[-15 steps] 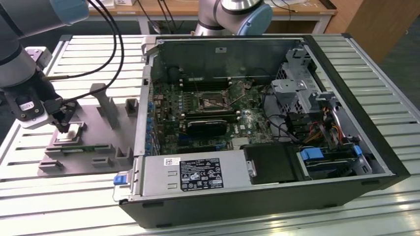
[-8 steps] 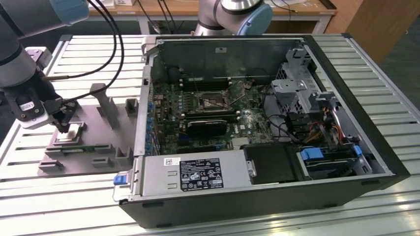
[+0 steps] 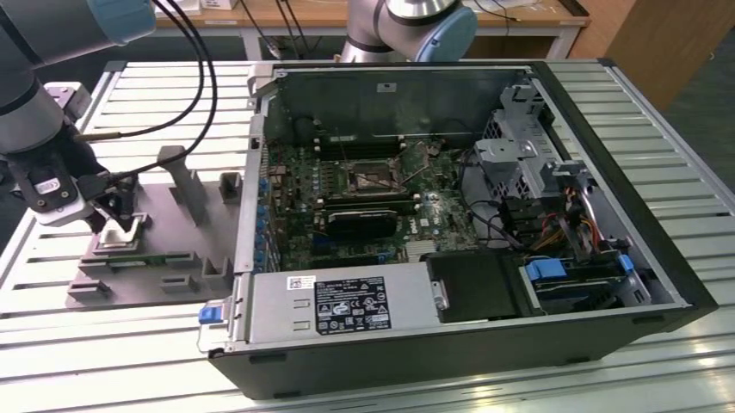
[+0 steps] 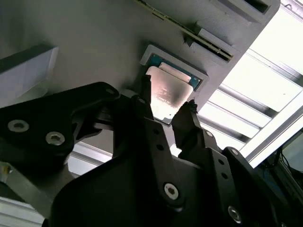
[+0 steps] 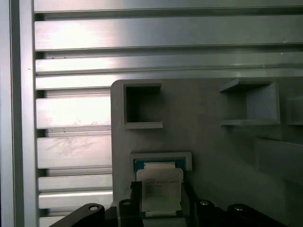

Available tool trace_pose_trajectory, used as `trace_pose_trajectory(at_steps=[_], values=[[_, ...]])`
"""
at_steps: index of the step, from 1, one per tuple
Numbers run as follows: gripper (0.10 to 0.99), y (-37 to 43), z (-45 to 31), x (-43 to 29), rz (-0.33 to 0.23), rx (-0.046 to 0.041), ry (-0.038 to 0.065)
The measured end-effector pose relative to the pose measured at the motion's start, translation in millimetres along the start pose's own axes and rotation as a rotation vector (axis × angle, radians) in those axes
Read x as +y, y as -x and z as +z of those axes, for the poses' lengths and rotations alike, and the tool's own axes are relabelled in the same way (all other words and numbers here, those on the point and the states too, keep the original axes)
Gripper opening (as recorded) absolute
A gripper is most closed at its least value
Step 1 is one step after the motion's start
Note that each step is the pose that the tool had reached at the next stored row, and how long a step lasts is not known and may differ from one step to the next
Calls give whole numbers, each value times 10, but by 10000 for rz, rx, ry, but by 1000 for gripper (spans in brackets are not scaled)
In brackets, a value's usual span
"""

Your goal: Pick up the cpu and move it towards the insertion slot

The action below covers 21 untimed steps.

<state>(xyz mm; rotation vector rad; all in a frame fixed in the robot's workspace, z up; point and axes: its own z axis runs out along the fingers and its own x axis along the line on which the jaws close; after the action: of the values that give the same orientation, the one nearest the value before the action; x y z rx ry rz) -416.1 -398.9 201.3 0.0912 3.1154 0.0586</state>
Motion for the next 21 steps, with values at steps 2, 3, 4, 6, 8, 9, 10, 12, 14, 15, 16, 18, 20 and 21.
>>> trace_pose_trajectory(at_steps=[2,3,4,6,8,9,10,12,14,15,16,18,20,21], values=[[525,0,1,0,0,0,0],[525,0,2,0,0,0,0],[584,0,2,0,0,0,0],[647,0,3,0,0,0,0],[647,0,6,0,0,-3,1],[647,-1,12,-1,0,-8,2],[647,-1,17,-1,-1,-12,2],[647,-3,30,-4,-1,-24,2],[647,-5,44,-8,0,-34,3],[647,-6,54,-11,0,-39,3],[647,-7,64,-14,-1,-42,3],[647,-8,91,-16,-2,-46,3],[647,-10,110,-18,-2,-48,3],[647,-12,127,-18,-2,-50,3]])
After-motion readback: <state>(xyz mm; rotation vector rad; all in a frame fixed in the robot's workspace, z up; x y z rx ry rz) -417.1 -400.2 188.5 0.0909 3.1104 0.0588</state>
